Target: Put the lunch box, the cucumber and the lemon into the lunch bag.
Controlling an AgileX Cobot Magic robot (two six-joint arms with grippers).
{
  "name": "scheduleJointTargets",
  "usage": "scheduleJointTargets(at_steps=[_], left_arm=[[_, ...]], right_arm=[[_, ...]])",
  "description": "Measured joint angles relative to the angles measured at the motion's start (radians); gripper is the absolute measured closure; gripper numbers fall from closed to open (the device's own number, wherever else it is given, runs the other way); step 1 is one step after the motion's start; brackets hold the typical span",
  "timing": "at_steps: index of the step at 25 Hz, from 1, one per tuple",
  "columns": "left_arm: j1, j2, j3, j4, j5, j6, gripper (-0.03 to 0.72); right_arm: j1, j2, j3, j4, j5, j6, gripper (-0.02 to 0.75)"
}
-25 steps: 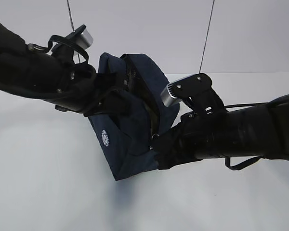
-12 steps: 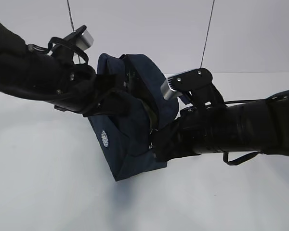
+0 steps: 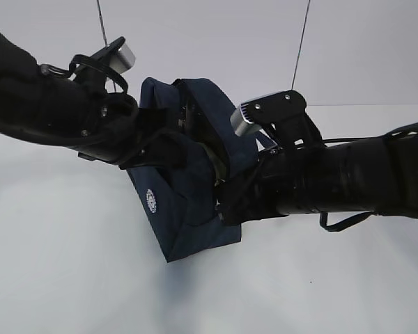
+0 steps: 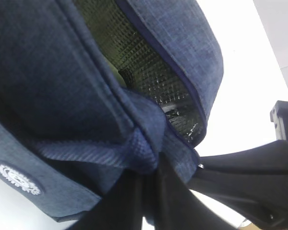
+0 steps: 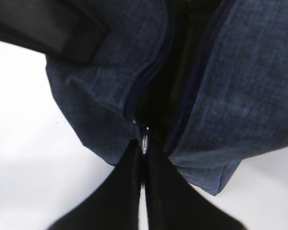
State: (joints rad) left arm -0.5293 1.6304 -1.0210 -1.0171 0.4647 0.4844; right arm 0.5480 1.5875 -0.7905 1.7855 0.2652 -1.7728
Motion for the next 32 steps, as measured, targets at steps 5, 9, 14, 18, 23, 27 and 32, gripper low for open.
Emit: scheduleJointTargets(at_steps=[5, 9, 14, 18, 23, 27, 32], left_arm=[[0.000, 0.000, 0.000, 0.002, 0.000, 0.000, 0.692], [0.000, 0.000, 0.000, 0.003, 0.000, 0.000, 0.692], [0.000, 0.000, 0.000, 0.005, 0.000, 0.000, 0.692], [0.000, 0.000, 0.000, 0.005, 0.000, 0.000, 0.692], [0.000, 0.000, 0.000, 0.005, 0.000, 0.000, 0.692], [0.000, 0.000, 0.000, 0.007, 0.000, 0.000, 0.692], [0.000, 0.000, 0.000, 0.007, 0.000, 0.000, 0.692]], right_arm=[[0.000, -0.020, -0.002, 0.000, -0.018, 0.000, 0.730], [0.000, -0.044, -0.004, 0.001, -0.039, 0.000, 0.730], [0.000, -0.047, -0.004, 0.001, -0.039, 0.000, 0.730], [0.000, -0.047, -0.021, 0.004, -0.037, 0.000, 0.730], [0.000, -0.047, -0.054, 0.004, -0.037, 0.000, 0.730], [0.000, -0.047, -0.071, 0.004, -0.037, 0.000, 0.730], [0.000, -0.047, -0.071, 0.004, -0.037, 0.000, 0.730]])
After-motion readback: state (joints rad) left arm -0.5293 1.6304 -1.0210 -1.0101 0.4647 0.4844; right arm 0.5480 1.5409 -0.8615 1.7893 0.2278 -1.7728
